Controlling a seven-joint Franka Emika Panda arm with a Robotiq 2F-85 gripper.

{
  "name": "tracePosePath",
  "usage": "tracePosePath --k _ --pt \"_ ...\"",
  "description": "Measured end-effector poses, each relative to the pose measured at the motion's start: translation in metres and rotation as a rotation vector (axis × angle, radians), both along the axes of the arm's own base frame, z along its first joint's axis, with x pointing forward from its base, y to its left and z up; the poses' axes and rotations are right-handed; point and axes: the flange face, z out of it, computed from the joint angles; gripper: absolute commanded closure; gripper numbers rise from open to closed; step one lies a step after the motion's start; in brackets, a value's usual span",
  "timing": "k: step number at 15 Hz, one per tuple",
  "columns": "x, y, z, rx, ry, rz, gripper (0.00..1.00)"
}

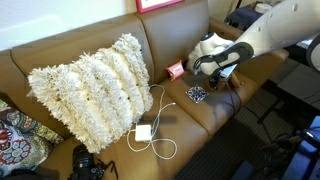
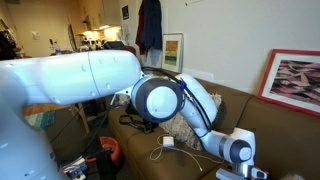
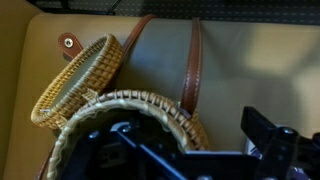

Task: Move the brown bag to the left

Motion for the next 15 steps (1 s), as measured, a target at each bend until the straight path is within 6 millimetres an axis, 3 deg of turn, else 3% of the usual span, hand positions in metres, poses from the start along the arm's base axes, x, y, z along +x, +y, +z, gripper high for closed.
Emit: tracePosePath --k 11,12,13,15 --pt "0.0005 -0.0001 0.0007 0.000 -0.001 0.000 0.00" --pt "0.0007 -0.0001 0.0009 -0.001 -0.002 -0.001 0.25" --pt "0.0009 -0.0001 0.0012 -0.002 -0.003 -0.003 0.27" --pt "0.0013 -0.0003 0.0019 -0.002 -0.004 -0.003 0.41"
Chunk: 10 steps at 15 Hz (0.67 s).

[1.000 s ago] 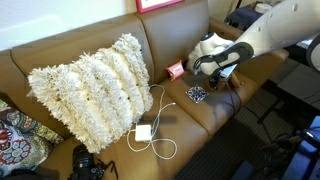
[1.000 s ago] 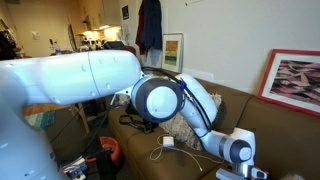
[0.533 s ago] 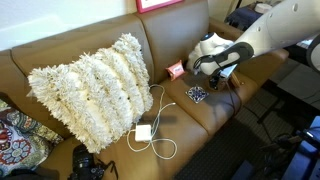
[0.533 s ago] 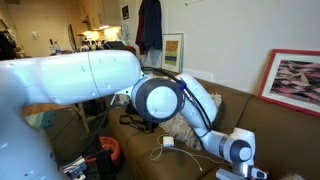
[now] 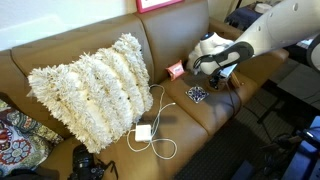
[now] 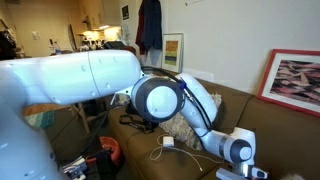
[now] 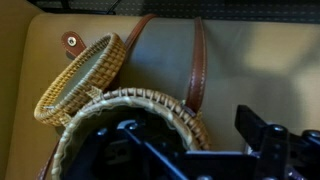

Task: Move the brown bag to the left

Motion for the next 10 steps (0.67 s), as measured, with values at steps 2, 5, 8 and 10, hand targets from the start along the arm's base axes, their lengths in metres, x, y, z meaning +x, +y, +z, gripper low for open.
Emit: tracePosePath --k 2,5,8,10 --pt "0.0006 0.0000 0.0008 0.000 -0.002 -0.001 0.55" --pt "0.0017 -0.0001 0.0018 -0.002 -0.006 -0.002 0.77" --pt "0.0027 0.0010 0.0023 0.000 -0.009 -0.002 0.98" --pt "0.0031 0.0027 0.0018 0.004 -0.009 -0.002 0.98"
